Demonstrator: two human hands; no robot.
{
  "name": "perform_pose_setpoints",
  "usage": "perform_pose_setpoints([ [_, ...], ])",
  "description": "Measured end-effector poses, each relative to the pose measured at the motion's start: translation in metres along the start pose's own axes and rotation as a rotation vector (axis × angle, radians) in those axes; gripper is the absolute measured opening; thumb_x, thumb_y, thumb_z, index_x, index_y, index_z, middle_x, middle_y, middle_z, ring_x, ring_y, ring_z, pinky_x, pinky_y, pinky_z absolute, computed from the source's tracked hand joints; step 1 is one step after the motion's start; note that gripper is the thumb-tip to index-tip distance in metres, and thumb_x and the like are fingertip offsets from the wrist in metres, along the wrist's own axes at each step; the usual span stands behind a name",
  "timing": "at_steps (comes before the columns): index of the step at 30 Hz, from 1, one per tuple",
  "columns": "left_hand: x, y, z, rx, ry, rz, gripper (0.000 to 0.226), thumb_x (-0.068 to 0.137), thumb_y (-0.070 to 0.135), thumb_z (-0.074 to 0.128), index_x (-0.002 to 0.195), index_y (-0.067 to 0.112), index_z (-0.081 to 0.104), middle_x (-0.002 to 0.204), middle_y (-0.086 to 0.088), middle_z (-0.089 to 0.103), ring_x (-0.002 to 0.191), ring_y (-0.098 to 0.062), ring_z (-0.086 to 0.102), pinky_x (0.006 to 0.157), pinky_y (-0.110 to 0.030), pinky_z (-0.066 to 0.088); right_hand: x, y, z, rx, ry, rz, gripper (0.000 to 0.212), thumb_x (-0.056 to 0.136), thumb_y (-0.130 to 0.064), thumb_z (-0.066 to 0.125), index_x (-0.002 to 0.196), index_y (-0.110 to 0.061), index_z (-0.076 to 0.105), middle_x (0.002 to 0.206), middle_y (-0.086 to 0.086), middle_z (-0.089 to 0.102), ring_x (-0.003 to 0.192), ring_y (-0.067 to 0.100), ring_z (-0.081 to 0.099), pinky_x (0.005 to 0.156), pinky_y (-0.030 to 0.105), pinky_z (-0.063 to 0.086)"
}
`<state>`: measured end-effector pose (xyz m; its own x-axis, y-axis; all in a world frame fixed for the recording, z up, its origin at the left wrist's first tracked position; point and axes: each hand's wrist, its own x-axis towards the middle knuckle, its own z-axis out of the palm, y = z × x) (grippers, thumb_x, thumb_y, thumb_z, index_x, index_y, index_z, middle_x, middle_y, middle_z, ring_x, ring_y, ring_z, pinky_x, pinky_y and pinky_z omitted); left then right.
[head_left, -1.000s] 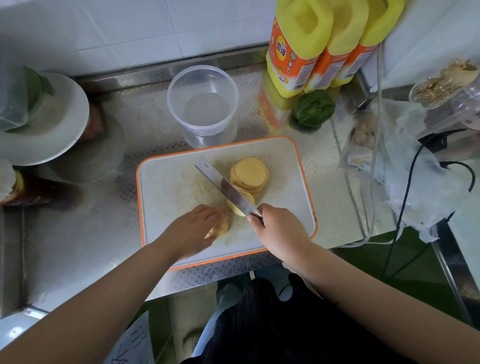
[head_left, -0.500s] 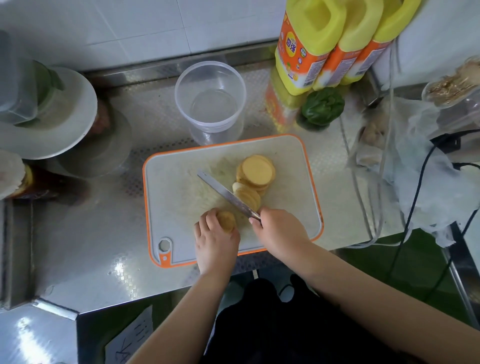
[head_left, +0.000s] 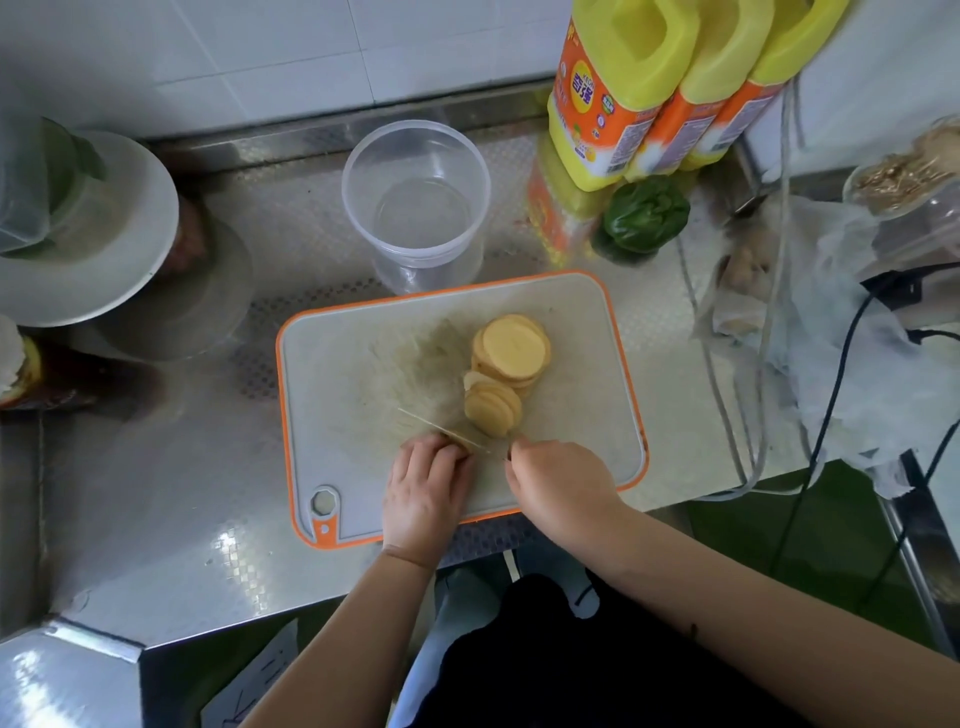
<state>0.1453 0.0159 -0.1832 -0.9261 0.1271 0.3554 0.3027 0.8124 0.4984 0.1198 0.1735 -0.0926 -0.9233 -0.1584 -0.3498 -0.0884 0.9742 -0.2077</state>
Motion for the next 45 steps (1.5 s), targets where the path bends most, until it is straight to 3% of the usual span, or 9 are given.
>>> perform_pose_setpoints([
  [4,0.000,-0.001,0.003,-0.037,0.016,-0.036,0.018,0.094,0.020,0.063,0.088,0.005,0.070,0.096,-0.010,0.063,0.091,-0.028,0.056,0.083,-0.036,0.051,-0.003,-0.004,0.005,0.037,-0.119,0.051,0.049,0.025,-0.013,0.093,0.044,-0.015,0.048,0.037,-0.005,0.021,0.022,0.016,0.036,0.041,0.013,0.010],
  [12,0.003,-0.005,0.003,-0.089,0.033,-0.074,0.018,0.091,0.018,0.062,0.085,0.002,0.068,0.097,-0.010,0.060,0.091,-0.027,0.053,0.085,-0.032,0.045,0.004,-0.009,0.011,0.026,-0.077,-0.005,0.050,0.012,-0.006,0.090,0.042,-0.012,0.050,0.031,-0.001,0.041,0.022,0.019,0.042,0.028,0.014,0.027],
  [14,0.001,-0.005,0.003,-0.100,0.039,-0.091,0.020,0.092,0.018,0.061,0.085,0.002,0.069,0.097,-0.011,0.061,0.091,-0.027,0.052,0.087,-0.030,0.043,0.009,-0.015,0.001,-0.006,-0.103,-0.029,0.033,0.042,-0.003,0.087,0.062,-0.005,0.060,0.051,0.010,0.059,0.043,0.028,0.060,0.037,0.027,0.043],
  [17,0.001,-0.005,0.004,-0.117,0.039,-0.093,0.018,0.092,0.017,0.062,0.085,0.002,0.069,0.098,-0.011,0.062,0.092,-0.027,0.053,0.090,-0.027,0.042,0.013,-0.015,-0.001,0.015,-0.256,0.003,0.020,0.088,0.002,0.050,0.106,-0.001,0.057,0.102,0.015,0.066,0.096,0.035,0.064,0.074,0.035,0.049],
  [28,-0.007,-0.007,-0.002,-0.073,0.049,-0.017,0.011,0.092,0.014,0.068,0.089,0.003,0.069,0.105,-0.007,0.057,0.095,-0.029,0.056,0.094,-0.026,0.042,0.023,-0.001,-0.002,0.070,-0.206,-0.051,0.031,0.101,-0.033,0.042,0.104,-0.007,0.058,0.092,0.012,0.063,0.086,0.033,0.061,0.062,0.030,0.035],
  [30,-0.009,-0.008,-0.001,-0.070,0.044,-0.017,0.012,0.095,0.016,0.063,0.093,0.005,0.066,0.105,-0.008,0.056,0.093,-0.031,0.056,0.092,-0.030,0.043,0.013,-0.002,-0.001,0.068,-0.023,-0.091,0.025,0.095,-0.029,0.055,0.090,-0.005,0.061,0.074,0.011,0.063,0.067,0.031,0.064,0.052,0.029,0.032],
  [33,-0.009,-0.007,0.000,-0.086,0.024,-0.037,0.016,0.101,0.022,0.053,0.096,0.009,0.060,0.101,-0.012,0.058,0.090,-0.032,0.054,0.087,-0.034,0.045,-0.003,-0.016,-0.003,-0.057,-0.007,-0.089,0.035,0.052,-0.025,0.090,0.057,-0.011,0.058,0.038,0.001,0.048,0.029,0.020,0.048,0.039,0.017,0.020],
  [39,-0.005,-0.006,-0.002,-0.107,0.021,-0.053,0.017,0.101,0.022,0.050,0.096,0.009,0.060,0.101,-0.011,0.057,0.091,-0.028,0.051,0.084,-0.034,0.044,-0.007,-0.024,0.002,0.007,-0.044,0.012,0.049,0.022,-0.014,0.094,0.048,-0.013,0.052,0.032,-0.003,0.042,0.022,0.019,0.043,0.030,0.014,0.029],
  [45,-0.006,-0.010,0.001,-0.126,0.000,-0.088,0.014,0.094,0.015,0.058,0.092,0.003,0.065,0.100,-0.014,0.062,0.091,-0.030,0.055,0.088,-0.029,0.043,0.000,-0.016,0.009,0.030,-0.032,-0.020,0.053,0.013,-0.018,0.094,0.043,-0.015,0.051,0.031,-0.005,0.039,0.020,0.015,0.039,0.037,0.011,0.016],
])
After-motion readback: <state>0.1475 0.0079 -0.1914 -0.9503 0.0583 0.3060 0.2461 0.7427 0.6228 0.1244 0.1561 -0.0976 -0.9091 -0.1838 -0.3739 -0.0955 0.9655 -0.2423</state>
